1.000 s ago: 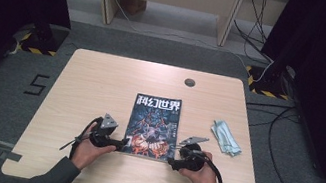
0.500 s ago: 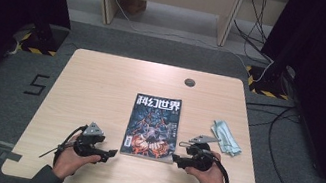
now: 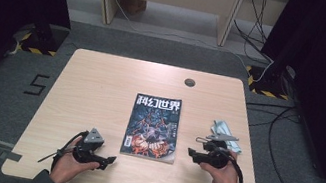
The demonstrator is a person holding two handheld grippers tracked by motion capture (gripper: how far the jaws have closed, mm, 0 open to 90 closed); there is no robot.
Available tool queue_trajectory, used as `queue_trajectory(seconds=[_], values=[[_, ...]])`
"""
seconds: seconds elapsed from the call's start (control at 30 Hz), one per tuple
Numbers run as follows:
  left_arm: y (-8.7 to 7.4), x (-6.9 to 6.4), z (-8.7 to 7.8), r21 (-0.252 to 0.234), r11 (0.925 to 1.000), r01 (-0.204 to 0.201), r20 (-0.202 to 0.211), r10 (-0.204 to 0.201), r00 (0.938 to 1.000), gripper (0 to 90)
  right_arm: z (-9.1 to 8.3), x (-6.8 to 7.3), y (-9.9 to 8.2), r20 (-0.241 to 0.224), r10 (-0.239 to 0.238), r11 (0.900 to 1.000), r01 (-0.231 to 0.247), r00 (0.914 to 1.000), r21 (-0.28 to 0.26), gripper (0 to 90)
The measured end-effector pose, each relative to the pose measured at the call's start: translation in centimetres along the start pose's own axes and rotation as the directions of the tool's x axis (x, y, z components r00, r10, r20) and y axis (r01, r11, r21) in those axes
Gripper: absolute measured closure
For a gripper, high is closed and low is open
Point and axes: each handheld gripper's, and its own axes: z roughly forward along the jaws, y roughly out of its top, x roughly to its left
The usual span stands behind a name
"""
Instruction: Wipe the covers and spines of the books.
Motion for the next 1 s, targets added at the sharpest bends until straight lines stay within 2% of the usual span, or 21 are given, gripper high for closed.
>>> queue_trajectory(seconds=[0.03, 0.07, 0.13, 0.33, 0.6, 0.77, 0.87, 1.0], values=[[-0.1, -0.1, 0.0, 0.002, 1.0000, 0.003, 0.000, -0.003, 1.0000, 19.4, -0.5, -1.0, 0.0, 0.034, 0.012, 0.9999, -0.012, 0.9994, -0.010, 34.4], [-0.1, -0.1, 0.0, 0.003, 1.0000, 0.002, -0.003, -0.002, 1.0000, 19.4, -0.5, -1.0, 0.0, 0.034, 0.012, 0.9999, -0.012, 0.9994, -0.010, 34.4], [-0.2, -0.2, 0.0, 0.006, 1.0000, -0.005, -0.010, 0.005, 0.9999, 18.4, -0.9, -2.0, -0.1, 0.056, 0.032, 0.9994, -0.031, 0.9979, -0.017, 35.3], [-0.3, -0.8, 0.1, 0.027, 0.9970, -0.073, -0.056, 0.075, 0.9957, 17.7, -1.9, -4.3, -0.2, 0.127, 0.057, 0.9978, -0.052, 0.9903, -0.041, 38.8], [-0.3, -0.8, 0.2, 0.024, 0.9972, -0.070, -0.057, 0.072, 0.9958, 16.2, -2.0, -6.9, 0.9, 0.214, 0.054, 0.9976, -0.043, 0.9754, -0.053, 43.6], [-0.3, -0.8, 0.3, 0.022, 0.9970, -0.073, -0.055, 0.075, 0.9957, 15.8, -1.6, -7.5, 1.1, 0.215, 0.066, 0.9973, -0.057, 0.9743, -0.045, 46.4], [-0.4, -0.8, 0.3, 0.021, 0.9971, -0.073, -0.055, 0.074, 0.9957, 15.5, -1.1, -7.9, 1.1, 0.215, 0.052, 0.9985, -0.048, 0.9753, -0.027, 47.1], [-0.4, -0.8, 0.2, 0.020, 0.9971, -0.073, -0.057, 0.074, 0.9956, 15.5, -0.5, -8.3, 1.3, 0.227, 0.053, 0.9986, -0.052, 0.9725, -0.011, 48.5]])
